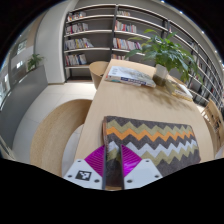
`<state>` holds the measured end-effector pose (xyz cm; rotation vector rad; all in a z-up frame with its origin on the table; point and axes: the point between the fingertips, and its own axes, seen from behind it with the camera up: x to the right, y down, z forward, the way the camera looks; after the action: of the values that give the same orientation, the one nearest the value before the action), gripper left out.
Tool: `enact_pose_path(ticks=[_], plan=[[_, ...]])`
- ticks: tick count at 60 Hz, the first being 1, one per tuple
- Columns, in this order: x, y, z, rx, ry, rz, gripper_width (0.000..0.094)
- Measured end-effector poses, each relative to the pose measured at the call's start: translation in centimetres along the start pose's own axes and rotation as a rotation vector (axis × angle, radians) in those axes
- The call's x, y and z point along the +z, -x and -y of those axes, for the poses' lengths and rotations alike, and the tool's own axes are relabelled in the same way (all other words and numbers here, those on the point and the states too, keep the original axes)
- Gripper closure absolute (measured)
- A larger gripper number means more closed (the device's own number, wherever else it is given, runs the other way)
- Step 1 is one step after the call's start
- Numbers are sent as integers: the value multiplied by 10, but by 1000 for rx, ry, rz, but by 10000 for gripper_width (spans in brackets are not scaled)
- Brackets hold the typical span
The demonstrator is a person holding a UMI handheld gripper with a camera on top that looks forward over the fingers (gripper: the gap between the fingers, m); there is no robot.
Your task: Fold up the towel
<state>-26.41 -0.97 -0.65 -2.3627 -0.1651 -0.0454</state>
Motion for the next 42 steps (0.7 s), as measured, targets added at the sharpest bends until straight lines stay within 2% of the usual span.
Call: enact_pose_path(ticks=[1,3,10,14,26,31,42], plan=[[0,-3,0,0,1,-14,759],[1,-7,-1,-17,5,-26,837],[-1,-7,1,-35,37,3,895],[-14,-16,17,-14,4,31,897],[-66,-134,75,29,-113,-70,898],[-72,-183,77,34,-122,-83,898],[-52,-253,34,30,-54,-48,884]])
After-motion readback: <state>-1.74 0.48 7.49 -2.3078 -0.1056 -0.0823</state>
